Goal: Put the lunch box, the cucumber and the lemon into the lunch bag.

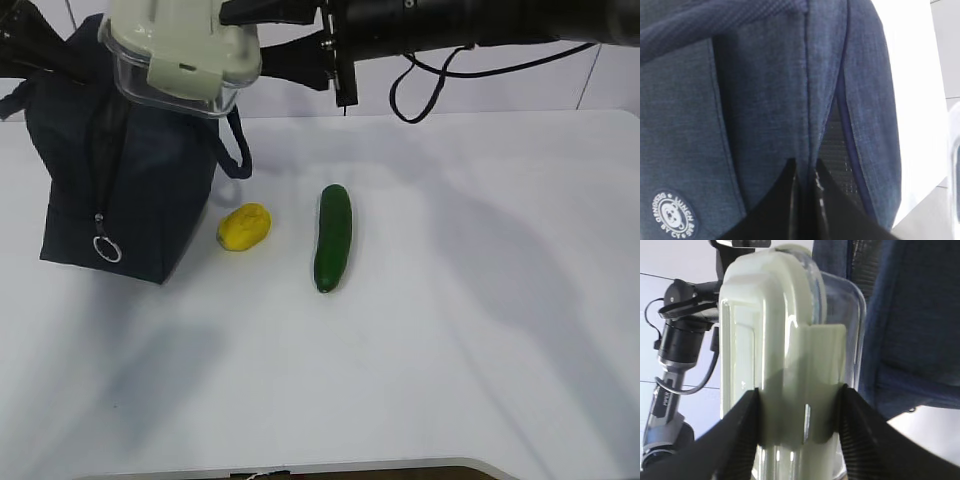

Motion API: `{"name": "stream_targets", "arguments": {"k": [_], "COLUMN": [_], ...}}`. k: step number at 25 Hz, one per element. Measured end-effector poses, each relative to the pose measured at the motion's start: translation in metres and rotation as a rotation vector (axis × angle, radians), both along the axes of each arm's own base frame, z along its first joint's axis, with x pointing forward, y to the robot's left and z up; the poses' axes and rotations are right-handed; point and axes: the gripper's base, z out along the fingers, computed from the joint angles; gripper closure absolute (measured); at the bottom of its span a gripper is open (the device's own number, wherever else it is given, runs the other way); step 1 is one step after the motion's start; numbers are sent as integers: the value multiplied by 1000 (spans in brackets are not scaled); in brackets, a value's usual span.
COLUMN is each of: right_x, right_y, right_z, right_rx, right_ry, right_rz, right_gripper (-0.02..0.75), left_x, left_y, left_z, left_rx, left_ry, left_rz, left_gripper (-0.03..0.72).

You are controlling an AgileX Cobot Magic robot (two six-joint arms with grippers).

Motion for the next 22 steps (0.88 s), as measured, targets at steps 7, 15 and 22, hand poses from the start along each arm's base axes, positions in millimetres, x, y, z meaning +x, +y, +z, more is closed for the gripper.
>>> {"name": "stream_targets", "arguments": {"k": [7, 15, 22], "right_x": [9, 24, 38], "right_y": [10, 9, 11], "right_z": [-12, -24, -60], "right_rx": [24, 14, -24], "right_ry": [-13, -34, 28], "right_rz": [-61, -180, -228], "right_gripper": [371, 371, 371], "left_x": [-1, -2, -8], "left_y": [-9, -12, -14], "left_z": [1, 7, 20], "left_rx": [-7, -38, -67], "left_ry": [-3, -18, -58], "left_rz": [-20, -26, -32], "left_gripper": [703, 703, 703]}}
